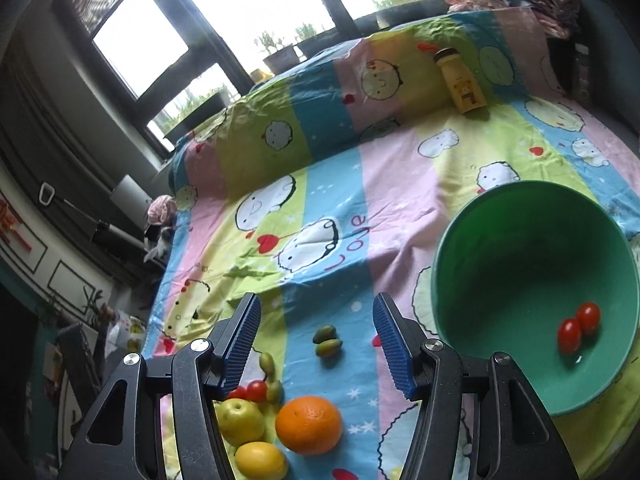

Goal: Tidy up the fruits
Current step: 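Move both grippers back to the fruit cluster, then close the left gripper on a green olive while the right gripper grasps another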

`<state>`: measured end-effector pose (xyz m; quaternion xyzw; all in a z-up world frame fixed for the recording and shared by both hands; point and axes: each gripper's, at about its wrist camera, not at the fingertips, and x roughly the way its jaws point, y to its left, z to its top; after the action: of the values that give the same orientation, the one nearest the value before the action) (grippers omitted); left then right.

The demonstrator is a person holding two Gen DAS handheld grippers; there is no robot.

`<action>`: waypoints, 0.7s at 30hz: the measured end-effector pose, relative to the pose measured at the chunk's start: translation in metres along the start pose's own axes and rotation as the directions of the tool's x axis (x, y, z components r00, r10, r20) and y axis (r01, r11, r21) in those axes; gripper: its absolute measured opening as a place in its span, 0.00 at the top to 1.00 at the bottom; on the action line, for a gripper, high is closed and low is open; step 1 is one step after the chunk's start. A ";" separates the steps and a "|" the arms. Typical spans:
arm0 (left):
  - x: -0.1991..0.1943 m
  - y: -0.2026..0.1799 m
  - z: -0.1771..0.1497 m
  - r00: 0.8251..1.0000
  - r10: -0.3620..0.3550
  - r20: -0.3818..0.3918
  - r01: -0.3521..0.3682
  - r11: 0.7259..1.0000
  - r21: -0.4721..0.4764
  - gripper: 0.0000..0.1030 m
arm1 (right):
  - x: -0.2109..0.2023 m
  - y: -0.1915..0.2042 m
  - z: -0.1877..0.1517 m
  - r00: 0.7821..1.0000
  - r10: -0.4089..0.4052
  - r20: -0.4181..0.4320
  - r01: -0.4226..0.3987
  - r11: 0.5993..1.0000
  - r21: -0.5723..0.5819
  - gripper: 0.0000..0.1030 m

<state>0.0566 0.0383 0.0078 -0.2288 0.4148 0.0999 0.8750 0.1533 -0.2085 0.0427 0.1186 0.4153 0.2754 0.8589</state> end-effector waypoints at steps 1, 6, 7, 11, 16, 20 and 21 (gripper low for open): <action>0.004 -0.003 0.000 1.000 -0.005 -0.011 0.005 1.000 0.006 0.41 | 0.009 0.004 -0.001 1.000 -0.008 -0.021 0.008 1.000 -0.012 0.43; 0.030 -0.015 -0.002 0.996 0.013 -0.083 -0.010 0.999 0.041 0.53 | 0.052 0.015 -0.007 0.992 -0.048 -0.116 0.043 0.998 -0.047 0.52; 0.035 -0.017 -0.002 0.995 0.021 -0.095 -0.017 0.999 0.048 0.55 | 0.061 0.016 -0.007 0.989 -0.049 -0.140 0.042 0.998 -0.051 0.56; 0.054 -0.019 -0.002 0.987 0.039 -0.155 -0.031 0.998 0.053 0.62 | 0.101 0.014 -0.014 0.967 -0.057 -0.249 0.046 0.998 -0.050 0.66; 0.070 -0.020 -0.002 0.979 0.045 -0.201 -0.037 0.998 0.043 0.67 | 0.129 0.012 -0.015 0.947 -0.116 -0.300 0.099 0.992 -0.072 0.71; 0.078 -0.022 -0.003 0.973 0.062 -0.221 -0.051 0.997 0.052 0.69 | 0.141 0.010 -0.014 0.938 -0.150 -0.311 0.127 0.988 -0.092 0.73; 0.079 -0.022 -0.003 0.973 0.056 -0.224 -0.045 0.998 0.052 0.69 | 0.142 0.009 -0.014 0.936 -0.154 -0.315 0.132 0.987 -0.089 0.73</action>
<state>0.1126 0.0159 -0.0476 -0.2079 0.5191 0.0860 0.8246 0.2102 -0.1204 -0.0542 0.0130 0.5477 0.2414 0.8010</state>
